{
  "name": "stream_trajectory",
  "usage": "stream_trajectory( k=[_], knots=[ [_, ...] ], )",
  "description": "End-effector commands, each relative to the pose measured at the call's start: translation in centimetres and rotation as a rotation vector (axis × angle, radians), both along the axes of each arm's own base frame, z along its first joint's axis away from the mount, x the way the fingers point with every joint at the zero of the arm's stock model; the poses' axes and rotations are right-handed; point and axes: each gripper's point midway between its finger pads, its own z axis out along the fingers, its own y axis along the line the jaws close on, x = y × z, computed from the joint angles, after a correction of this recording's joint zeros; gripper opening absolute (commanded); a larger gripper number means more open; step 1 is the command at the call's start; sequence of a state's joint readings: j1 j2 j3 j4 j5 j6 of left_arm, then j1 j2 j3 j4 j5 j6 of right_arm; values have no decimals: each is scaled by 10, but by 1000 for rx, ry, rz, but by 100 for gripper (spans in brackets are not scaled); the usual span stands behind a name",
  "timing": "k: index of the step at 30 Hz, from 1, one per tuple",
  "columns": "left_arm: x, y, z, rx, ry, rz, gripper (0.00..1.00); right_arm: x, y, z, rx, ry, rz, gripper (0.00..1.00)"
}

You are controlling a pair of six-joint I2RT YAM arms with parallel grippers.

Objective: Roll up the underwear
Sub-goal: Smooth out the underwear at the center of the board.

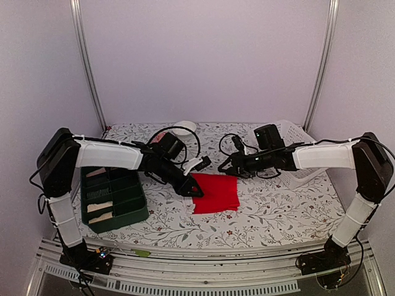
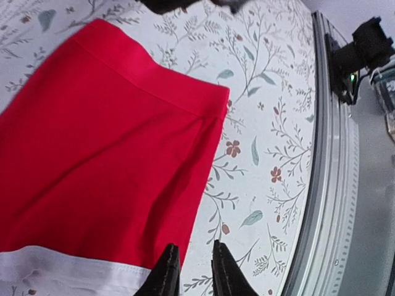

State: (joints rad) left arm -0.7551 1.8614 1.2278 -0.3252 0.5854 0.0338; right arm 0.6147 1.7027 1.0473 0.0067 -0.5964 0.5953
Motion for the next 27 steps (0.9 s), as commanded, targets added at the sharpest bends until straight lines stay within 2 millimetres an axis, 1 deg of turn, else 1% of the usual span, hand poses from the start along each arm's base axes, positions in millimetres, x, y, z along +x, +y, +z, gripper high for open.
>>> stream_trajectory(
  k=[1,4,7,10,13,15,16,17,19,20,22,25,27],
  knots=[
    [-13,4,-41,102,53,-19,18,-11,-13,-28,-73,71,-30,46],
    [-20,19,-65,170,79,-2,13,-14,-17,-39,-89,105,-45,39],
    [-27,38,-85,239,94,21,10,-23,-12,-54,-108,134,-18,32],
    [-33,49,-97,288,120,35,5,-36,-3,-73,-121,176,37,25],
    [-36,59,-104,324,132,64,0,-52,6,-89,-124,211,90,21],
    [-39,60,-103,317,137,70,0,-61,8,-100,-138,222,115,20],
    [-41,58,-100,305,136,65,0,-65,7,-105,-146,228,127,16],
    [-41,56,-96,290,129,62,1,-69,5,-113,-156,244,134,15],
    [-39,50,-83,252,100,66,4,-77,-2,-128,-187,262,145,14],
    [-36,49,-77,238,82,77,6,-82,-8,-138,-209,267,154,14],
    [-30,49,-64,212,42,105,8,-93,-13,-151,-220,284,181,12],
    [-29,49,-50,175,18,128,10,-106,-18,-164,-230,303,215,12],
    [-31,48,-44,159,16,126,11,-113,-18,-168,-235,297,246,12]
  ],
)
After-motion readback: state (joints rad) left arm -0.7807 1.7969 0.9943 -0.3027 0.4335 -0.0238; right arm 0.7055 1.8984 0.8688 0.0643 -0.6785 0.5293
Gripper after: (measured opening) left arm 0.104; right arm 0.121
